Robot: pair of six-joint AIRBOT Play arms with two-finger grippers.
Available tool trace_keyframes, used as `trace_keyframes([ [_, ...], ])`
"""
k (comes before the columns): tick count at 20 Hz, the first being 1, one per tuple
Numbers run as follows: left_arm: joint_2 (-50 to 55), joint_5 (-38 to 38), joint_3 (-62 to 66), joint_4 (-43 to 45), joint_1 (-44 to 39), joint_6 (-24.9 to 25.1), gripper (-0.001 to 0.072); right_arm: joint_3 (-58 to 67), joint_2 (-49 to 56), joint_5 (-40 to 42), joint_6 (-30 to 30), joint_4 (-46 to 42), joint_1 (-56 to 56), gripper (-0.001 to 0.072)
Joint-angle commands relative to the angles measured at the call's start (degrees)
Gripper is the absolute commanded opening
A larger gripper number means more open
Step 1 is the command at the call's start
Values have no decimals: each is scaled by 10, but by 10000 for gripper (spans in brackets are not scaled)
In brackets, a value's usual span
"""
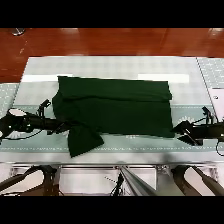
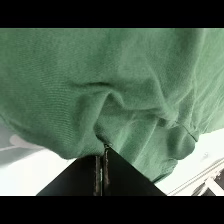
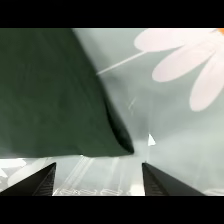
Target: Fold the shirts.
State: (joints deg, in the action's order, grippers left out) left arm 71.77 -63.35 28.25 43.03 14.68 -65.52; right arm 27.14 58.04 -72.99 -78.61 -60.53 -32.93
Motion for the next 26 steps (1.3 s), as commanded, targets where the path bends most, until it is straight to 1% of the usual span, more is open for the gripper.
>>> trace_keyframes([
  [1, 0, 3, 0, 0, -1, 4, 25, -2, 57, 23, 25, 26, 0, 622],
  [4, 0, 3, 0, 0, -1, 3, 25, -2, 87, 50, 43, 81, 10, 622],
  [6, 0, 4, 0, 0, -1, 4, 25, -2, 96, 87, 43, 101, 44, 621],
  [7, 0, 3, 0, 0, -1, 4, 25, -1, 95, 103, 43, 114, 64, 591],
  [8, 0, 2, 1, 0, 0, 4, 25, 4, 95, 103, 48, 122, 79, 363],
  [9, 0, 0, 3, 0, 1, 4, 25, 15, 95, 96, 70, 124, 94, 19],
  [12, 0, -36, 49, 0, 23, 10, 25, 67, 95, 59, 75, 121, 112, 24],
  [14, 0, -62, 103, -4, 39, 10, 25, 115, 95, 53, 70, 120, 112, 24],
  [15, 0, -61, 128, -14, 41, 10, 25, 142, 95, 63, 59, 120, 112, 23],
  [17, 10, -27, 177, -35, 34, 10, 24, 186, 96, 96, 47, 134, 113, 24],
  [20, 74, -5, 272, -63, 3, -11, 24, 241, 122, 117, 47, 171, 113, 24],
  [22, 132, -7, 351, -64, -19, -46, 24, 279, 164, 111, 49, 197, 113, 24],
  [23, 159, -7, 389, -64, -29, -57, 24, 295, 187, 108, 54, 214, 113, 24],
  [24, 188, -8, 430, -64, -39, -58, 24, 309, 208, 108, 55, 223, 113, 24],
  [26, 243, -12, 503, -64, -51, -85, 24, 339, 251, 108, 59, 237, 113, 24],
])
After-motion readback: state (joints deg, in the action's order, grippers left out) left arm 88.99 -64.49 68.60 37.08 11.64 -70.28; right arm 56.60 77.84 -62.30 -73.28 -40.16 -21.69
